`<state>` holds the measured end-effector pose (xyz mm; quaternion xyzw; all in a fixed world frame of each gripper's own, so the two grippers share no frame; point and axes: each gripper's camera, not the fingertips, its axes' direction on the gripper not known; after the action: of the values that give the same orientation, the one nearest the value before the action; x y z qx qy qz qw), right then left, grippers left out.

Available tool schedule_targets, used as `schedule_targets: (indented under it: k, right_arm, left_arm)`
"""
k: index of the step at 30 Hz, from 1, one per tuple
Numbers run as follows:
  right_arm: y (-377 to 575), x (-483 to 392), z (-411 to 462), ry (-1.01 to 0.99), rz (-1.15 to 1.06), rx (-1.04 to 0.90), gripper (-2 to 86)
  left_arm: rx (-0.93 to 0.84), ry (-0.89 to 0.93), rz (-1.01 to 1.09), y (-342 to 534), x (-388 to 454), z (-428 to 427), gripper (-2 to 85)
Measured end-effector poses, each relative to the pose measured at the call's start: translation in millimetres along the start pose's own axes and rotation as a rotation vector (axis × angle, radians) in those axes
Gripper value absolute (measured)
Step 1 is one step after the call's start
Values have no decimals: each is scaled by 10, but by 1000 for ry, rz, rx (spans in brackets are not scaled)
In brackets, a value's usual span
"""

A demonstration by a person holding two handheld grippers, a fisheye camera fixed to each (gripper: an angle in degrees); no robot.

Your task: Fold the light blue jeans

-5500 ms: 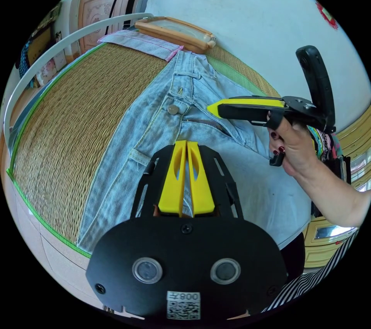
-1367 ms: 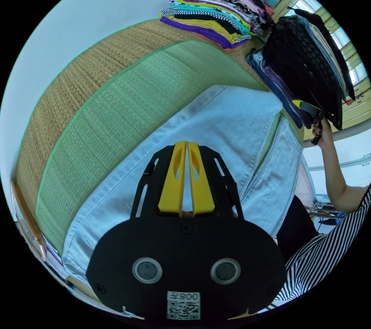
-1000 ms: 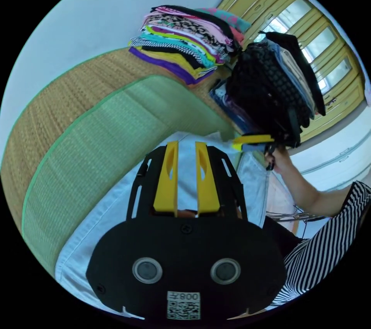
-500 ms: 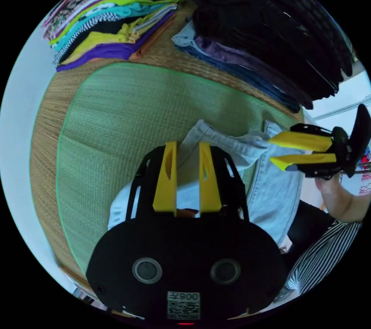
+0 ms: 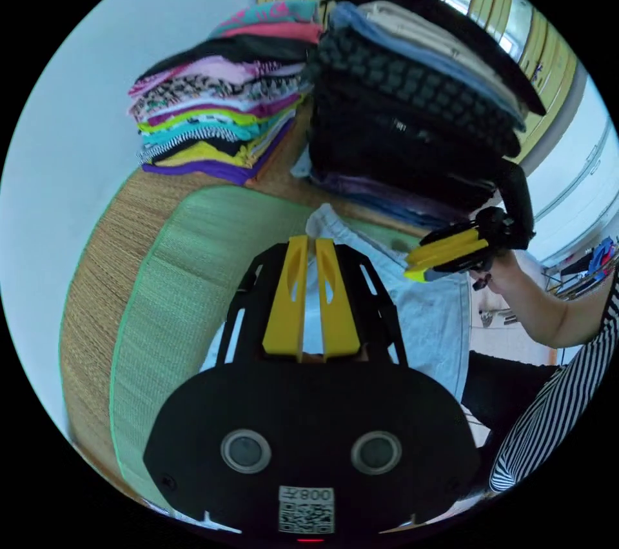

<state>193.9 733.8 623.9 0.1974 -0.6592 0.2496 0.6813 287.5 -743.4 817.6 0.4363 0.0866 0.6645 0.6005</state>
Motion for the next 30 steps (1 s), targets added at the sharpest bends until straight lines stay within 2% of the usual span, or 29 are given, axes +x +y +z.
schedule_targets:
  k: [2,4,6,8,10,12,15,17,20,26,30]
  right_arm:
    - [3,33,-314,-140,-5,76,44]
    - [-35,27,-549,-151,-13,116,30]
    - [-110,23,-703,-33,1,143,16]
    - [-155,53,-696,84,30,130,13]
    - [-150,69,-642,86,36,113,15]
    - [-42,62,-528,168,59,51,24]
    - [248,68,-440,266,95,-14,47]
    - [460,97,-401,272,135,-57,61]
    - [811,95,-367,319,197,-134,75]
    - [1202,-10,-331,404,238,-201,85]
    - [1180,-99,-275,429,220,-223,69]
  left_arm:
    - [80,2,15,23,48,-214,24]
    - [109,-5,17,0,83,-276,26]
    - [121,-83,-28,-35,78,-229,28]
    - [13,-85,-51,-110,15,91,33]
    - [-81,-93,-89,-92,-29,333,37]
    - [-103,-83,-128,-3,-16,415,43]
    - [-71,79,-126,199,188,368,60]
    - [-112,208,-64,373,540,412,73]
    - [-201,274,28,537,1060,504,84]
    - [-289,119,112,514,1688,419,72]
    - [-306,127,123,368,1912,236,38]
